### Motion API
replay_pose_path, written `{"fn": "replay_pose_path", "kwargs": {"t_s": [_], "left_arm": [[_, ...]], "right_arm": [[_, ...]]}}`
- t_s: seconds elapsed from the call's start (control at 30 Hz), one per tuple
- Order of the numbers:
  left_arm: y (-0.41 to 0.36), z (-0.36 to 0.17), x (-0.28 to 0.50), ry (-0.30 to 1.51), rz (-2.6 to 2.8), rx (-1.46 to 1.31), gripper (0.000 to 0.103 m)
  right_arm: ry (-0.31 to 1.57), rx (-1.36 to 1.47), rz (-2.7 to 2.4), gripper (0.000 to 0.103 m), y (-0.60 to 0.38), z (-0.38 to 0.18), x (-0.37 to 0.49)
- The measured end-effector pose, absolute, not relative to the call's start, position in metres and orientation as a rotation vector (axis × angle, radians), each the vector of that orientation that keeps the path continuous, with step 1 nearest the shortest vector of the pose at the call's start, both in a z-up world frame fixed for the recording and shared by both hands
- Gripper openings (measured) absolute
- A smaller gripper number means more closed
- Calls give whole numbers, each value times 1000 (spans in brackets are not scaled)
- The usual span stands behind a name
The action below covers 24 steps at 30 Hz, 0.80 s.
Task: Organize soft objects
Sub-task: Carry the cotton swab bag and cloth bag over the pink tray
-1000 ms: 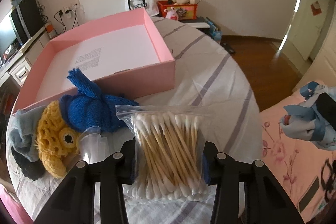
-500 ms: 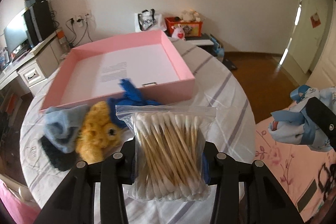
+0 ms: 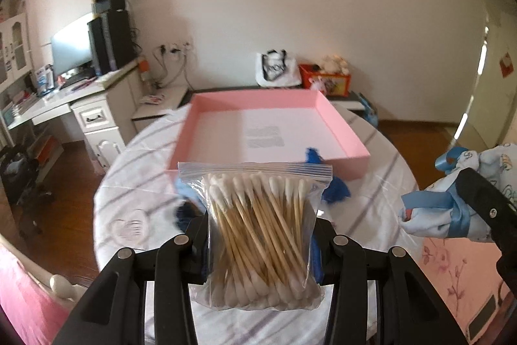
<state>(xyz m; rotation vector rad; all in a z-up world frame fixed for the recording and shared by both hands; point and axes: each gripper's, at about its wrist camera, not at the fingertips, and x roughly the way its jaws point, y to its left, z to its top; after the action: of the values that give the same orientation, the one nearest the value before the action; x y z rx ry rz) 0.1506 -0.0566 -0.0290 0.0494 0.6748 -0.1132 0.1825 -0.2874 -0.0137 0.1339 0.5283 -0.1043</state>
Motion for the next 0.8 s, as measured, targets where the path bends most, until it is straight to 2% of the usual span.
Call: {"fn": "replay_pose_path", "kwargs": {"t_s": [0.43, 0.8], "left_arm": [[-12, -3, 73, 528, -45, 16, 42], [0, 8, 15, 452, -43, 4, 42]], "right_arm": [[437, 64, -35, 66, -228, 10, 158], [367, 41, -22, 66, -215, 24, 129]]}}
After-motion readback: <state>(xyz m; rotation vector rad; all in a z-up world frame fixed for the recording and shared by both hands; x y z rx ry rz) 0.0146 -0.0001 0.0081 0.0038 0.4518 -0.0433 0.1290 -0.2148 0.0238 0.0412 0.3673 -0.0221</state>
